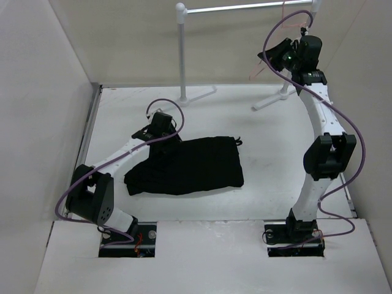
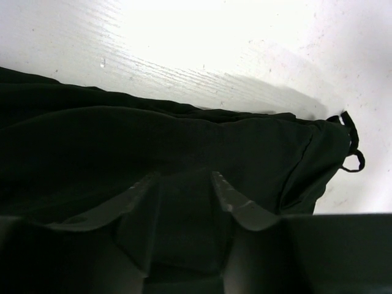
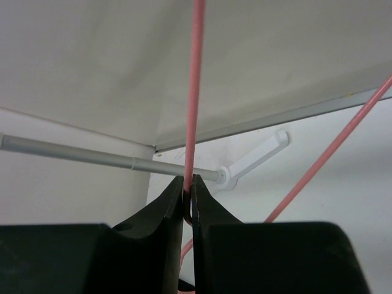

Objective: Place the trousers on the hanger
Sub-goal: Pick up the hanger from the clothesline.

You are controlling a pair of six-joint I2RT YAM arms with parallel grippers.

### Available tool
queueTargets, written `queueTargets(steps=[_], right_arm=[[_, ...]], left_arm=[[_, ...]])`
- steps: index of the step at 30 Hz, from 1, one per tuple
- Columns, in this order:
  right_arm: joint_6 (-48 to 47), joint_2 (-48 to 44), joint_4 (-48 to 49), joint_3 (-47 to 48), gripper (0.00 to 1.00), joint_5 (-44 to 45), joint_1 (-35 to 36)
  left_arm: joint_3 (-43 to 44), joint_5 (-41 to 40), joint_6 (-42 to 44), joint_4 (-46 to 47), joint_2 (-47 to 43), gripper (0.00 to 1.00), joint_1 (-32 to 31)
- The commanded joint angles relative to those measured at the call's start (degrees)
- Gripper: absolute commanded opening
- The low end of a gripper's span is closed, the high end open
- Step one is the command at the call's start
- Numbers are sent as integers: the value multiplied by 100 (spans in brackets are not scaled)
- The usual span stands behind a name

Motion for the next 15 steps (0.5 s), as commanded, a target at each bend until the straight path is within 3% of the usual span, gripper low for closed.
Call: queueTargets(steps=[1, 8, 15], right_arm=[[-53, -484, 491, 284, 13, -338, 4], [-247, -1108, 298, -322, 12, -391, 4], [-624, -2162, 219, -1964, 12, -400, 170]], left_arm=[[432, 42, 87, 51, -9, 39, 5], [1310, 51, 323, -221, -27, 53, 49], [2742, 261, 640, -537, 183, 58, -266]])
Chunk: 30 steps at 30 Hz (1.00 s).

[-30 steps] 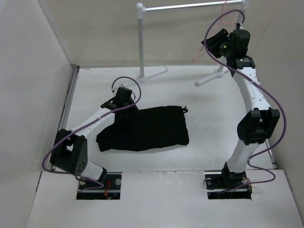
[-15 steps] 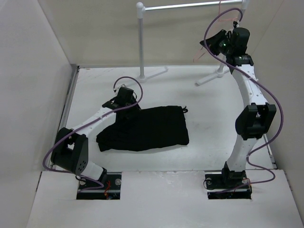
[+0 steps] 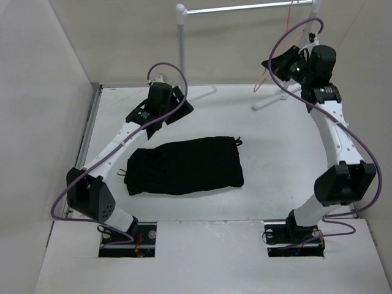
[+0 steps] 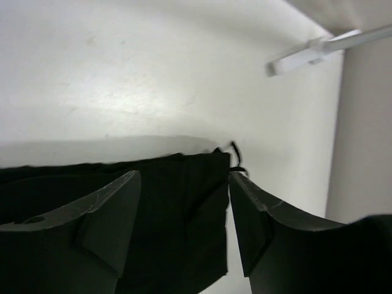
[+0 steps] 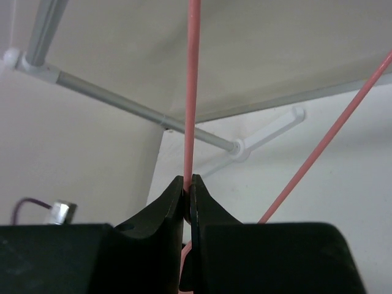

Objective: Place the trousers on the hanger
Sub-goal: Pick up the hanger from the clothesline.

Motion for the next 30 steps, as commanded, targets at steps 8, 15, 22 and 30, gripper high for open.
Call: queueTargets(steps=[8, 15, 22, 30], right_arm=[[-550, -1877, -110, -2912, 11, 194, 625], [-514, -2844, -418, -4337, 10, 448, 1091], [-409, -3346, -515, -4953, 11, 590, 1399], [-312, -3531, -637, -5296, 11, 625, 1601]], left_arm=[[2797, 370, 933, -737, 1150, 56, -1316], [3686, 361, 1031, -755, 2187, 56, -2082], [4056, 300, 1022, -685, 2829, 54, -2548], [4003, -25, 917, -474, 3146, 35, -2698]])
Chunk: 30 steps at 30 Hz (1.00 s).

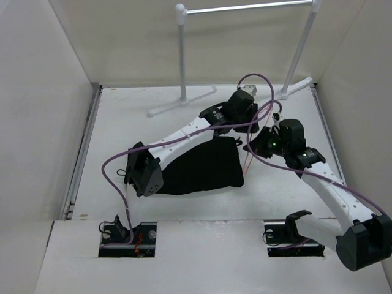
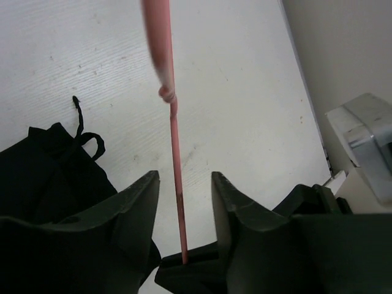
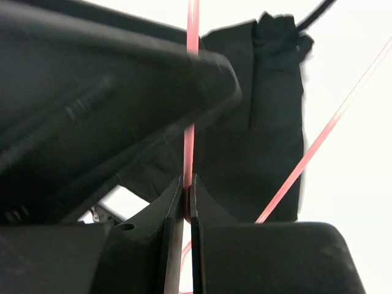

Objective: Place the trousers on the hanger
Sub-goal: Pick up the hanger from the clothesline.

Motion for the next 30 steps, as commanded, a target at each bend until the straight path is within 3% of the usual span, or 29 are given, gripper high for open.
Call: queueTargets(steps=[1, 5, 8, 10, 15, 17, 20, 24, 25, 30], right_arm=[[-13, -206, 53, -62, 11, 81, 67], [-13, -460, -193, -193, 11, 212, 58], [-4, -654, -343, -255, 12, 213, 58], [-4, -768, -457, -282, 12, 212, 58], [66, -874, -475, -396, 12, 186, 67], [84, -883, -449, -413, 12, 169, 67], [84, -927, -492, -405, 12, 195, 67], [57, -1120, -650, -475, 13, 169, 32], [57, -1190, -694, -492, 16, 169, 6], [58, -1629, -1063, -572, 48, 177, -170]], left_arm=[[216, -270, -8, 273, -29, 29, -49], [93, -455, -60, 291, -21, 12, -84], [-144, -455, -113, 387, -12, 8, -110], [-337, -420, -218, 528, -29, 9, -119], [-488, -192, -368, 739, 6, 26, -233], [-488, -174, -386, 757, 50, 26, -295], [-514, -297, -456, 696, 76, 12, -295], [-803, -533, -596, 844, -82, 2, -251], [-970, -630, -666, 958, -160, 0, -251], [-2199, -903, -1360, 2003, -652, 0, -242]])
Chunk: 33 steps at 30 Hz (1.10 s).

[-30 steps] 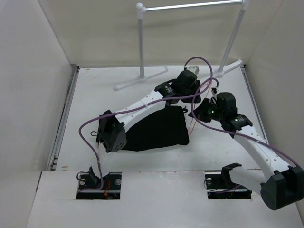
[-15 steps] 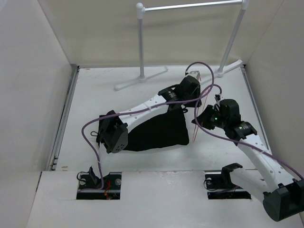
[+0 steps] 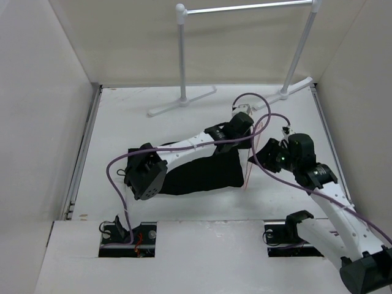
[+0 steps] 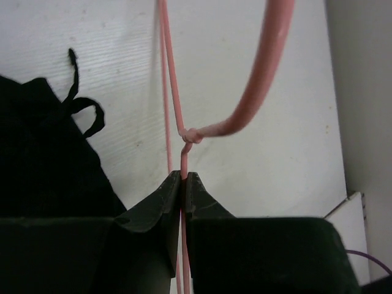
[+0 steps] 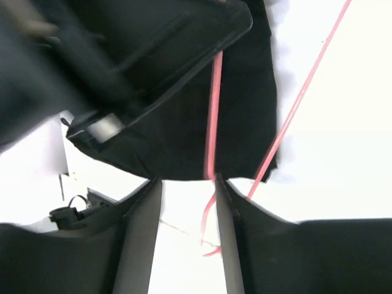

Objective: Place the trousers on the hanger
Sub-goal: Pick up the hanger from the clothesline, then place the trousers on the hanger.

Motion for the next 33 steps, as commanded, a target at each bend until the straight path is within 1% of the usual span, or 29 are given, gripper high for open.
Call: queueTargets(steps=[1, 3, 4, 5, 7, 8, 9, 12, 13, 14, 15, 18, 21, 25, 29, 33], right_arm=[[-69, -399, -132, -10, 50, 9, -155], [-87, -566, -264, -62, 51, 35, -269], [-96, -628, -274, -115, 50, 44, -365], [-96, -655, -256, -185, 43, 53, -479], [-96, -524, -186, -247, 24, 36, -673], [-96, -384, -73, -273, 17, 44, -717], [-61, -200, 111, -300, 13, 62, -718], [27, 476, 857, -379, 11, 140, -525], [71, 722, 1147, -431, 12, 202, -472], [115, 986, 1420, -475, 15, 272, -463], [167, 1241, 1666, -502, 21, 299, -454], [256, 1944, 2554, -555, 30, 247, -436], [335, 2639, 3021, -467, 38, 185, -270], [353, 3158, 3355, -362, 39, 255, 37], [344, 3528, 3382, -344, 47, 536, 117], [379, 3792, 3382, -467, 51, 659, 222]], left_arm=[[-749, -374, -668, 837, -585, 0, 53], [-1093, -436, -914, 1084, -700, 0, 35], [-1181, -462, -968, 1137, -726, 0, 18], [-1295, -506, -1020, 1207, -779, 0, 0], [-1559, -620, -1082, 1383, -919, 0, -52], [-1699, -682, -1126, 1471, -1007, 0, -79], [-1857, -743, -1170, 1550, -1095, 0, -88], [-2315, -945, -1284, 1682, -1297, 0, -132], [-2438, -981, -1311, 1691, -1341, 0, -140], [-2535, -1016, -1328, 1700, -1368, 0, -149], [-2623, -1051, -1346, 1718, -1377, 0, -158], [-2816, -1165, -1372, 1788, -1395, 0, -167], [-2913, -1201, -1390, 1788, -1386, 0, -167], [-3028, -1183, -1408, 1797, -1395, 0, -132], [-3124, -1157, -1443, 1806, -1368, 0, -123], [-3151, -1131, -1460, 1823, -1368, 0, -114]])
